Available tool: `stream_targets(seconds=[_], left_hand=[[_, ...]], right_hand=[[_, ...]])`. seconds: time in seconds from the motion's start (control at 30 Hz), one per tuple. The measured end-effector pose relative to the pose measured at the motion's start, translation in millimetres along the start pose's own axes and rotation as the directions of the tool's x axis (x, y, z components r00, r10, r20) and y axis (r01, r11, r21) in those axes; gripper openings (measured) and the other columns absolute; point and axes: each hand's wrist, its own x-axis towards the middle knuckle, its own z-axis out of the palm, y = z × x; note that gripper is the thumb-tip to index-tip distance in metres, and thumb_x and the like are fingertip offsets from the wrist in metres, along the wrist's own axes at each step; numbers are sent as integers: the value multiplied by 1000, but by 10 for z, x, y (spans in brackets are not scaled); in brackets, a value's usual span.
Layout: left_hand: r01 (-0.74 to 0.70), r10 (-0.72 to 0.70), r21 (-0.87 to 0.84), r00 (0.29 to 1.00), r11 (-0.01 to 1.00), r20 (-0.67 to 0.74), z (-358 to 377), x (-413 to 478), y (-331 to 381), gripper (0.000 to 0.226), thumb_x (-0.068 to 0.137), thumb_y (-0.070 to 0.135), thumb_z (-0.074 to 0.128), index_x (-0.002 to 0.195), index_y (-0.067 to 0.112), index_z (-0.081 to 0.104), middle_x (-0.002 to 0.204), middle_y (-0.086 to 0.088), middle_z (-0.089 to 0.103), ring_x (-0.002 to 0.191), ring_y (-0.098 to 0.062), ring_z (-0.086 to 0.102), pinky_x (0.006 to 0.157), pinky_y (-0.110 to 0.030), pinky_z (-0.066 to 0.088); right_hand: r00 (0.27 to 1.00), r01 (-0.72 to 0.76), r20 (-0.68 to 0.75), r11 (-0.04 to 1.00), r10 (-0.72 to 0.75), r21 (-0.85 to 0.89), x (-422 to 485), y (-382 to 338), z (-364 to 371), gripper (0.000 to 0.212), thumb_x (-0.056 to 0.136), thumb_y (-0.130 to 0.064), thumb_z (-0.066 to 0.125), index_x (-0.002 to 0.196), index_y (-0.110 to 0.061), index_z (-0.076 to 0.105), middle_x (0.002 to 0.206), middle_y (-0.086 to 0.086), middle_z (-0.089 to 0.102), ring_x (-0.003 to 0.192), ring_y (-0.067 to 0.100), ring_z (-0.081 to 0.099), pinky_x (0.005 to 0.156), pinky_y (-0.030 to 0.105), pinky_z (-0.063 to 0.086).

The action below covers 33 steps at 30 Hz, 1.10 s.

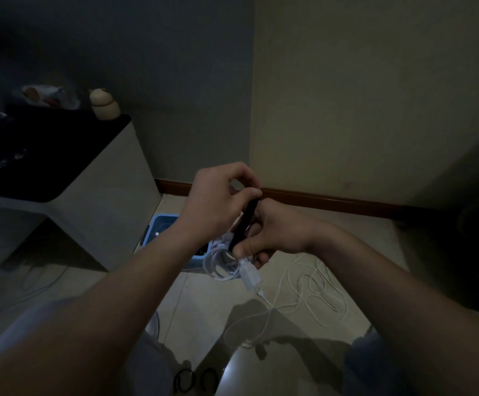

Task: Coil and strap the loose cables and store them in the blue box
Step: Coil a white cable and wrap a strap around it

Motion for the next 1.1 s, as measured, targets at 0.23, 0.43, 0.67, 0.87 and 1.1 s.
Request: stream_targets(seconds=[0.23, 0.43, 0.67, 0.87, 1.1], left_hand=[[-127, 127, 112, 992, 986, 8, 63, -7, -87, 8, 83, 23, 76, 87, 27, 71, 86, 14, 68, 81, -6, 65, 73, -38, 55], [-109, 152, 220, 970, 969, -188, -41, -108, 25, 16, 91, 27, 67, 103, 23, 58, 96, 12, 55, 76, -2, 51, 68, -17, 44], [419, -421, 74, 907, 905, 14, -45, -376, -110, 20, 92, 32, 61, 73, 27, 65, 65, 6, 67, 61, -7, 61, 52, -19, 40], [479, -480, -164, 877, 863, 32, 244, -457, -210, 17, 85, 39, 71, 94, 35, 57, 89, 14, 64, 81, 2, 62, 60, -11, 43], [315, -330, -176, 942, 933, -66, 428, -467, -93, 36, 88, 34, 70, 110, 43, 44, 96, 22, 61, 92, 17, 56, 63, -9, 47]], right_hand=[[997, -60, -52, 997, 62, 42, 36, 82, 33, 23, 82, -8, 81, 99, -15, 67, 85, 18, 71, 75, 23, 67, 66, 29, 58], [990, -103, -85, 984, 117, 148, 0, 64, -6, 22, 85, -6, 77, 106, -5, 69, 76, 9, 70, 72, 25, 61, 70, 32, 59], [917, -35, -363, 942, 163, 335, 26, 41, -37, 34, 85, -5, 77, 116, -2, 65, 80, 7, 71, 68, 18, 62, 66, 29, 59], [847, 117, -516, 904, 125, 411, 119, 58, 32, 17, 85, -1, 75, 87, -14, 65, 63, 1, 67, 49, 8, 58, 54, 26, 56], [820, 83, -520, 848, 241, 524, 161, 60, 80, 21, 87, -12, 76, 107, -16, 71, 98, 0, 78, 86, 14, 75, 60, 26, 57]])
